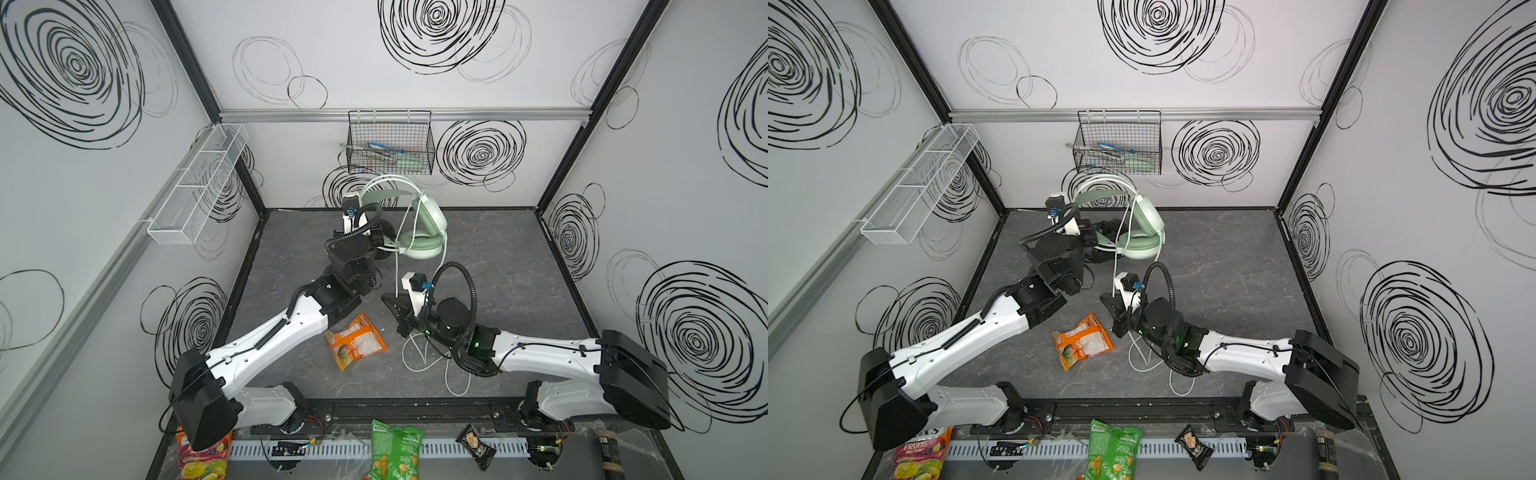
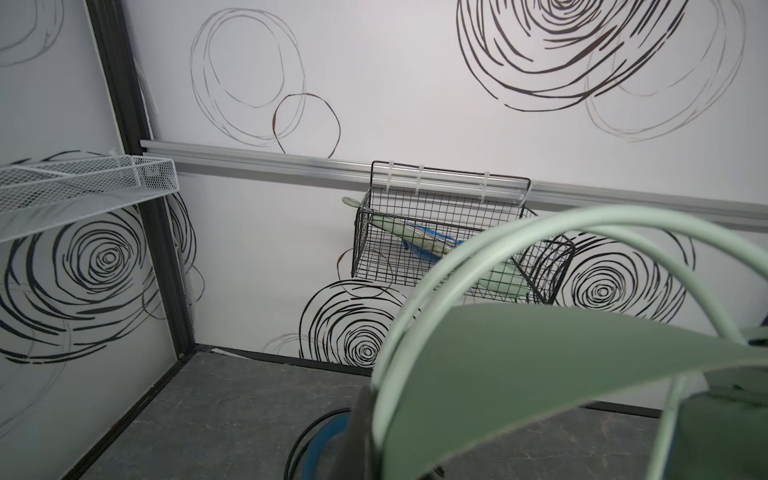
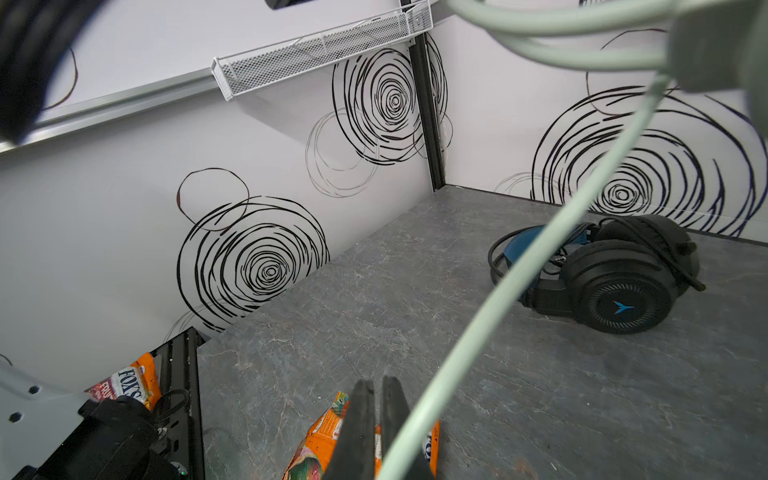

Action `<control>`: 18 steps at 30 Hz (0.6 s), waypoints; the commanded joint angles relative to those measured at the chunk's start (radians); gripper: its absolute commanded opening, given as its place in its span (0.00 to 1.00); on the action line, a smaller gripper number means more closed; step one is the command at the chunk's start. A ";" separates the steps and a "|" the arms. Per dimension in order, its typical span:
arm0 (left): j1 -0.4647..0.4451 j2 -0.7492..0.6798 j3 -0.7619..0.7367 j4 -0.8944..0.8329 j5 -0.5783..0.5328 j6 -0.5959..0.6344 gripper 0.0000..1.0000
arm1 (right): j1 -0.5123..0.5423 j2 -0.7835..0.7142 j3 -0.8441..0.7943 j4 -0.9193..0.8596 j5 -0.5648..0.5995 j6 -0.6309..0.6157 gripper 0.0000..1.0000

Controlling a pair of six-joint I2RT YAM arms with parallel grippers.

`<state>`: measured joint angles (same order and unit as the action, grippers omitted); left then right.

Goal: Wrap the headphones

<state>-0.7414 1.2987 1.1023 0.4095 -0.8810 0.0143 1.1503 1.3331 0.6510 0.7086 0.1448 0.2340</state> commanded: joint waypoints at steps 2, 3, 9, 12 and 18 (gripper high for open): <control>0.004 0.035 0.021 0.307 -0.106 0.185 0.00 | 0.048 0.002 0.068 -0.124 0.028 -0.052 0.00; 0.004 0.047 0.014 0.325 -0.114 0.220 0.00 | 0.051 -0.001 0.078 -0.145 0.033 -0.056 0.00; 0.002 0.076 -0.045 0.403 -0.107 0.362 0.00 | 0.057 -0.056 0.101 -0.221 0.047 -0.062 0.00; -0.002 0.066 -0.079 0.404 -0.085 0.392 0.00 | 0.055 -0.096 0.095 -0.224 0.057 -0.084 0.00; -0.034 0.045 -0.132 0.405 -0.070 0.510 0.00 | 0.053 -0.159 0.142 -0.326 0.062 -0.106 0.00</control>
<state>-0.7826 1.3746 0.9768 0.6537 -0.9302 0.4442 1.1744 1.2259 0.7341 0.4213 0.2348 0.1616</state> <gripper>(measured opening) 0.087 0.069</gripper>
